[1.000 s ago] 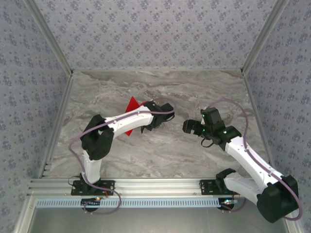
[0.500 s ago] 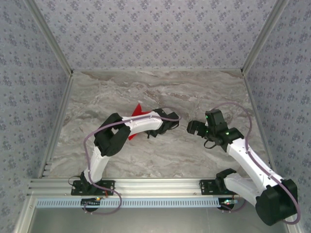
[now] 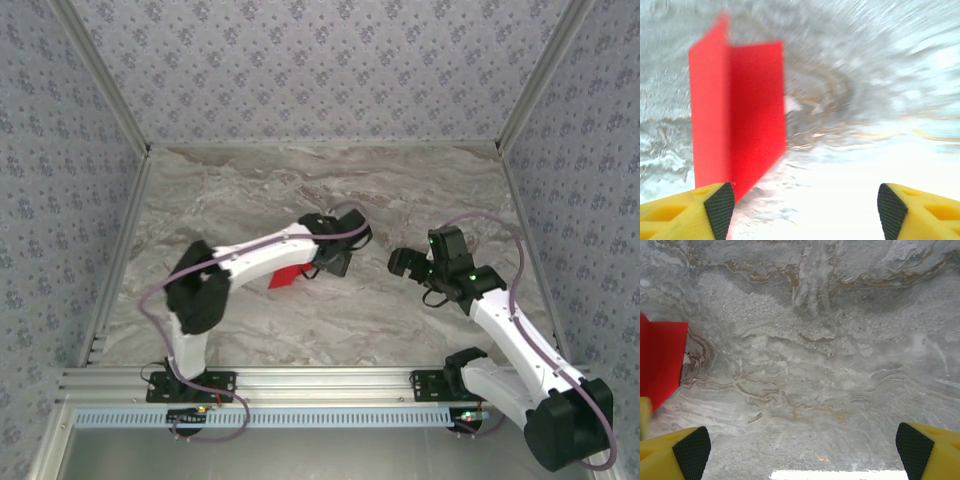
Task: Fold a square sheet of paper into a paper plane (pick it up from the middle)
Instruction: Turn over the paper at the center of the table.
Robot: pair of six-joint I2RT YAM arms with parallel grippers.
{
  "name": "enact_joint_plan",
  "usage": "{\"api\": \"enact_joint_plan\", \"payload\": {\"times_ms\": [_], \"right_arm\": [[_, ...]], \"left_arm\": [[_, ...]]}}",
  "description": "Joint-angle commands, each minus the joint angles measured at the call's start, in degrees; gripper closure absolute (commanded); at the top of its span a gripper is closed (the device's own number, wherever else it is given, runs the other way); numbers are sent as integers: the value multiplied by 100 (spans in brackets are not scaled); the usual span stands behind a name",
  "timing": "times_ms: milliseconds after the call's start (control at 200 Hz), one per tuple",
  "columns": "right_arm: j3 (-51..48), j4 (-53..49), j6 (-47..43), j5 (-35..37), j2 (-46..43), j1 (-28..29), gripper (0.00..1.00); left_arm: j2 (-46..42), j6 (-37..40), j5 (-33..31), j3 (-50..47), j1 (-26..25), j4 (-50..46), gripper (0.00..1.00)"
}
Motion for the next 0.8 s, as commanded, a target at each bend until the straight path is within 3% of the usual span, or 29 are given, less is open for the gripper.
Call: {"api": "enact_joint_plan", "payload": {"times_ms": [0,150,315,525,799], "right_arm": [[154,156,14,-361,151,-27,0],[468,292,-95,-607,634,114,2],[835,896,149,-588,1477,884,7],[1884,1681,596,-403,3319,2193,27],[3328,2722,981,-1216,5448,2887,40]], "left_arm": [[-842,-155,1072,-381,362,707,16],[-1833,-472,1538,-1458,912,1594,1],[-2705,-1075,1569,-2651,1866,1858,1],[-3477,-1392,2016,-3797,3210,1988,1],[-4020,-1418,2059,-4437,4084,1986,1]]}}
